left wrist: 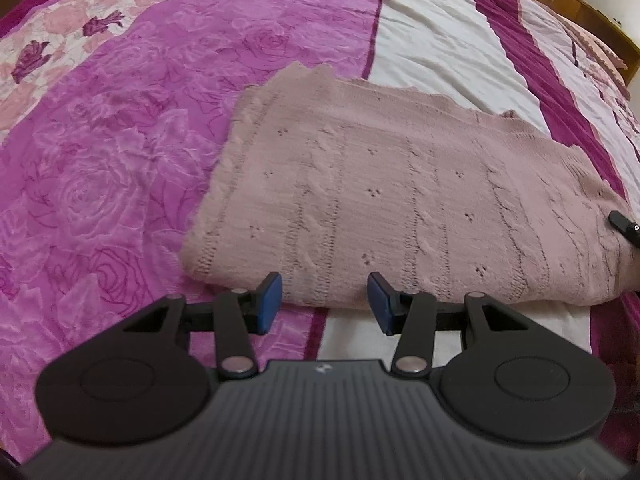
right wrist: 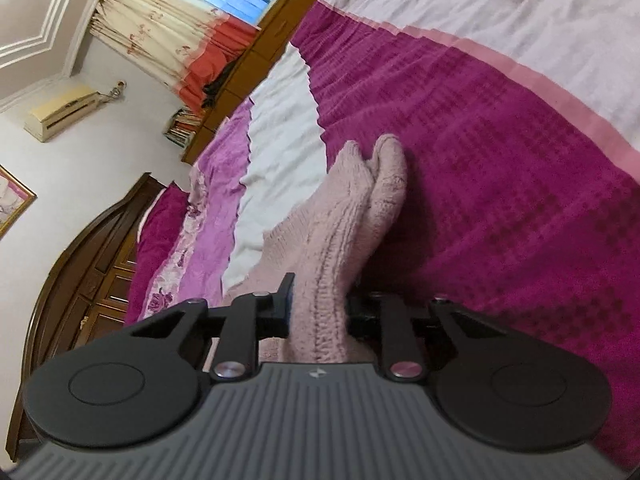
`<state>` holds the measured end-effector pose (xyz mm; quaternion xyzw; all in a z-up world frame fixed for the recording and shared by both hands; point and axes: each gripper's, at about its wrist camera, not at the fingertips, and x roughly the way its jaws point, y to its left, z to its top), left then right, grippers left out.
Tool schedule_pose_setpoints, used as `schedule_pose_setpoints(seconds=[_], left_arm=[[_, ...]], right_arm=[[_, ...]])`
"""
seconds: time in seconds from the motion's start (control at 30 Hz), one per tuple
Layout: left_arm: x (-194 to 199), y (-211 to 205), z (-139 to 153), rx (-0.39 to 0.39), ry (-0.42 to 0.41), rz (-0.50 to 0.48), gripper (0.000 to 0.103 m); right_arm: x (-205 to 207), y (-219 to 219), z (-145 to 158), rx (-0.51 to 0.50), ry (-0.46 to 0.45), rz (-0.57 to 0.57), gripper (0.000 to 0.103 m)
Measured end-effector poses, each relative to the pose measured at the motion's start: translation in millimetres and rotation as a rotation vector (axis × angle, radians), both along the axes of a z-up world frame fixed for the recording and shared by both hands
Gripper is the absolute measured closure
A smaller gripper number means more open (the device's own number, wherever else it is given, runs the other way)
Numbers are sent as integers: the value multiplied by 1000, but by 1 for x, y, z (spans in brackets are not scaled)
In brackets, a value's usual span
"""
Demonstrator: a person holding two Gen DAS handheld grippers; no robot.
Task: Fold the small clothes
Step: 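Grasp the folded cardigan edge with the right tool and lift it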
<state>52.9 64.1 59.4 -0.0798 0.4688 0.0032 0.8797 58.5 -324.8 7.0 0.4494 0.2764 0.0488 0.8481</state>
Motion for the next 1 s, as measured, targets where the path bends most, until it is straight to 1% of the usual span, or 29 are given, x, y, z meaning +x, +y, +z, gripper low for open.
schedule_pose_setpoints(seconds=[0.07,0.13,0.23,0.33,0.43,0.57,0.63,0.77,0.87,1.0], left_arm=[[-1,3,0,-5,0,6,54],[-2,6,0,-3,1,10,54],[-3,9,1,4,-3,15,54],[-3,15,3,6,-9,28,54],[-3,22,4,-1,-14,43,54],[-3,31,7,-21,-22,59,54],[-2,34,9,-18,-27,60,54],[-3,42,16,-6,-46,60,54],[-2,47,19,8,-55,68,54],[-2,60,21,5,-57,93,54]], right_arm=[[5,0,-3,2,29,-19,70],[4,0,-6,4,32,-26,70],[1,2,-5,-18,14,-35,77],[-1,5,3,-35,-18,-24,80],[1,10,18,-58,-54,-1,80],[7,28,44,-157,-102,55,80],[10,38,59,-179,-128,82,81],[14,58,83,-175,-179,125,81],[18,74,95,-153,-202,150,82],[22,99,110,-157,-235,186,82]])
